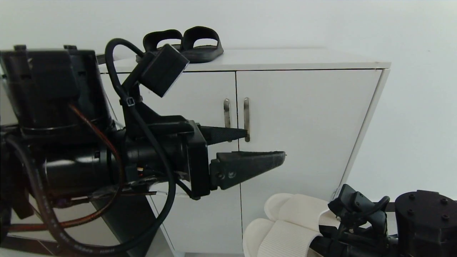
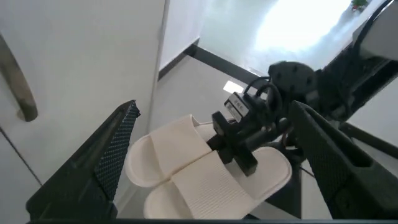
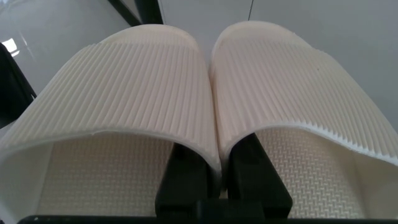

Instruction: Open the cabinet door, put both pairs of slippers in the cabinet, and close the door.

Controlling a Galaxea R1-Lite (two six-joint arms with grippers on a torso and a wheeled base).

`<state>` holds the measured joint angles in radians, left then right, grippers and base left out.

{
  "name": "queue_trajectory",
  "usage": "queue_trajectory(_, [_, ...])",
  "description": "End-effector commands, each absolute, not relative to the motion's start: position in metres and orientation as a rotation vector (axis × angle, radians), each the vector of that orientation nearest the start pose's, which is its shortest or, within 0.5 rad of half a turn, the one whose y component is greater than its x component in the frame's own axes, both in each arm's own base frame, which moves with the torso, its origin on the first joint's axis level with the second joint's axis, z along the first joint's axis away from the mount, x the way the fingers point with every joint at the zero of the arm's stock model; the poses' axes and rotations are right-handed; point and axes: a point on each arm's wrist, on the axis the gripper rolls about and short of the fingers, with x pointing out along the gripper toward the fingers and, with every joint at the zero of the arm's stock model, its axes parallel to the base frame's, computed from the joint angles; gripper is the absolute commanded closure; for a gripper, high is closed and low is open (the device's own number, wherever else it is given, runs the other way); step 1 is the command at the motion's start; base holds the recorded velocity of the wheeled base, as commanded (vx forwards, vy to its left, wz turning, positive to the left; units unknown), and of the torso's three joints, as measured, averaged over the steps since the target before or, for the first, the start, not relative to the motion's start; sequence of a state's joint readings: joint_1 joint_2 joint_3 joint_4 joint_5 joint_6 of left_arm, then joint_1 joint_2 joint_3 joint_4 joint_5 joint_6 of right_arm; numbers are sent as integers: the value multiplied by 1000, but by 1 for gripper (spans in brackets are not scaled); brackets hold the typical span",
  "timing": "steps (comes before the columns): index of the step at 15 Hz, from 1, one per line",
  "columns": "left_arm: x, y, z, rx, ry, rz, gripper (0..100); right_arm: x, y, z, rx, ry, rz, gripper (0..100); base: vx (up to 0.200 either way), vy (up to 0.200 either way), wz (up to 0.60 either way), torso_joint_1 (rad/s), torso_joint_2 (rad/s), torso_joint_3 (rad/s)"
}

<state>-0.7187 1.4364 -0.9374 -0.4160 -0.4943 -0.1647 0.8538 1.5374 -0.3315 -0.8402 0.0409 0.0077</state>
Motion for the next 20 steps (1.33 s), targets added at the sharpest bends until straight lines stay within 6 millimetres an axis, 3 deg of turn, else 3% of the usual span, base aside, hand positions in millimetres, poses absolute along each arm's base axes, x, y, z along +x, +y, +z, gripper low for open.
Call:
queue_trajectory(1, [198, -170, 283, -169, 201, -1188, 0, 142, 165, 128, -144, 344, 887, 100, 0, 0, 0, 0, 0, 0])
queue_trajectory(7, [216, -181, 273, -165, 225, -1119, 0, 142, 164, 128, -144, 344, 888, 100, 0, 0, 0, 0, 0, 0])
queue_trajectory(13, [238, -165, 272, -179, 231, -1127, 0, 142, 165, 127, -145, 347, 888, 100, 0, 0, 0, 0, 0, 0])
queue_trajectory(20, [261, -175, 263, -177, 252, -1083, 0, 142, 165, 127, -147, 350, 888, 100, 0, 0, 0, 0, 0, 0])
